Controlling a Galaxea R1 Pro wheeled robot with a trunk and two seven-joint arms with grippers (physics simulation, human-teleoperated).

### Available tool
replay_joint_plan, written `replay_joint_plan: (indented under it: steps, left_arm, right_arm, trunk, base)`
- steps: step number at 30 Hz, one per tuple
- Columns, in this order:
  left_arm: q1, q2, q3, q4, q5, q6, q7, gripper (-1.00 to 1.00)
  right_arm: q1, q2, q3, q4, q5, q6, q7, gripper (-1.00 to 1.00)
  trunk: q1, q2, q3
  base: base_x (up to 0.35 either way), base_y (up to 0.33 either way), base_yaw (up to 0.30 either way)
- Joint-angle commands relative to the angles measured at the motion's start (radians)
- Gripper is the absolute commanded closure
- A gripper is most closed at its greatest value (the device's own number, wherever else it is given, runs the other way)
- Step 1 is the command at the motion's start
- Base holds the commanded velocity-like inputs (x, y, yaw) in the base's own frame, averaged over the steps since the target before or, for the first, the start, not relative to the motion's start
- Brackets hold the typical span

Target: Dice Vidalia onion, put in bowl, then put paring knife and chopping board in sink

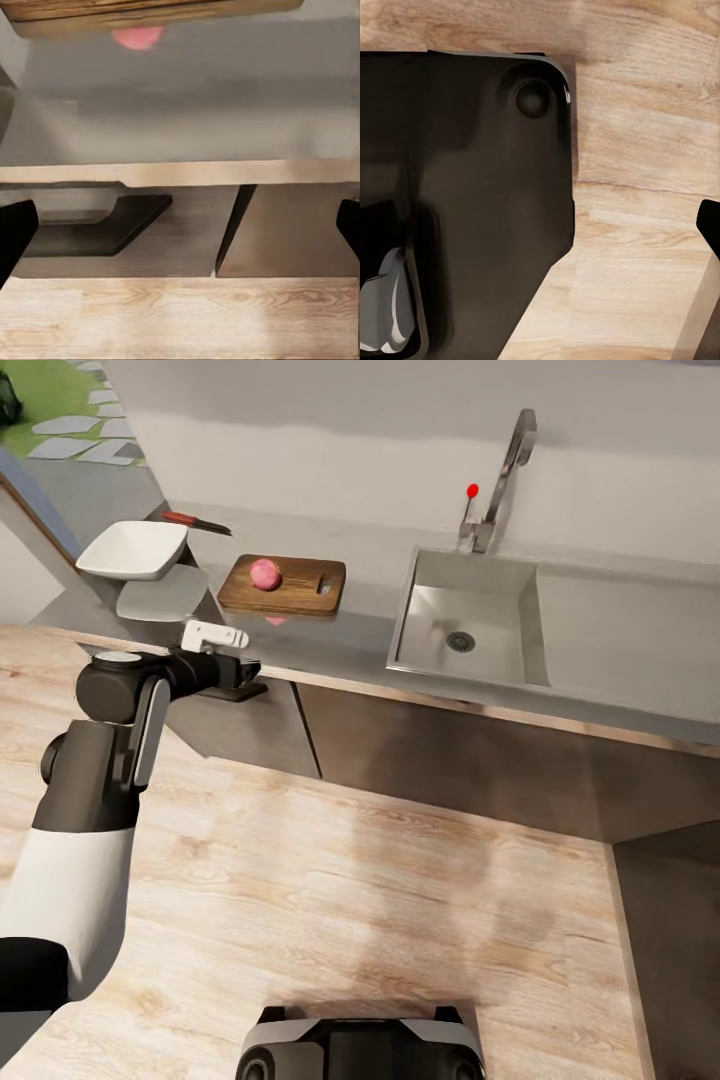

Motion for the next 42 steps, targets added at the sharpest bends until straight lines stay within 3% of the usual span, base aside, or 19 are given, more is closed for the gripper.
replay_joint_plan:
  steps: [1,8,25,29,31,33,35,38,40,42]
  left_arm:
    - [-0.001,0.001,-0.001,0.018,-0.004,0.004,-0.004,-1.00]
    - [0.001,0.004,-0.001,0.136,-0.002,0.002,-0.007,-1.00]
    - [0.001,0.004,-0.002,0.140,-0.002,0.001,-0.007,-1.00]
    - [0.001,0.003,-0.003,0.205,-0.002,-0.001,-0.008,-1.00]
    - [0.001,0.000,-0.005,0.317,-0.002,-0.021,-0.009,-1.00]
    - [0.001,-0.002,-0.005,0.421,-0.002,-0.083,-0.009,-1.00]
    - [0.001,-0.009,-0.006,0.548,-0.002,-0.195,-0.009,-1.00]
    - [0.001,-0.024,-0.006,0.898,-0.003,-0.536,-0.005,-1.00]
    - [0.001,-0.027,-0.006,1.003,-0.004,-0.628,-0.004,-1.00]
    - [0.001,-0.029,-0.005,1.211,-0.005,-0.804,-0.003,-1.00]
  right_arm:
    - [0.000,0.000,0.005,0.000,0.002,-0.001,-0.009,-1.00]
    - [0.000,0.000,0.005,0.000,0.002,-0.001,-0.009,-1.00]
    - [0.000,0.000,0.005,0.000,0.002,-0.001,-0.009,-1.00]
    - [0.000,-0.001,0.005,0.000,0.002,-0.001,-0.009,-1.00]
    - [0.000,-0.001,0.005,0.000,0.002,-0.001,-0.009,-1.00]
    - [0.000,-0.002,0.005,0.000,0.002,-0.001,-0.009,-1.00]
    - [0.000,-0.002,0.004,0.000,0.002,-0.001,-0.009,-1.00]
    - [0.000,-0.004,0.004,0.000,0.002,-0.001,-0.009,-1.00]
    - [0.000,-0.004,0.004,0.000,0.002,-0.001,-0.009,-1.00]
    - [0.000,-0.005,0.004,0.000,0.002,-0.001,-0.009,-1.00]
  trunk:
    - [0.000,-0.002,-0.001]
    - [0.000,-0.002,-0.001]
    - [0.000,-0.002,-0.001]
    - [0.000,-0.002,-0.001]
    - [0.000,-0.002,-0.001]
    - [0.000,-0.002,-0.001]
    - [0.000,-0.002,-0.001]
    - [0.000,-0.002,-0.001]
    - [0.000,-0.002,-0.001]
    - [0.000,-0.002,-0.001]
  base:
    - [0.000,0.000,0.000]
    - [0.000,0.000,0.000]
    - [-0.251,0.000,0.000]
    - [-0.336,0.000,0.000]
    - [-0.218,0.000,0.000]
    - [-0.098,0.000,0.000]
    - [-0.050,0.000,0.000]
    - [-0.018,0.000,0.000]
    - [-0.007,0.000,0.000]
    - [-0.003,0.000,0.000]
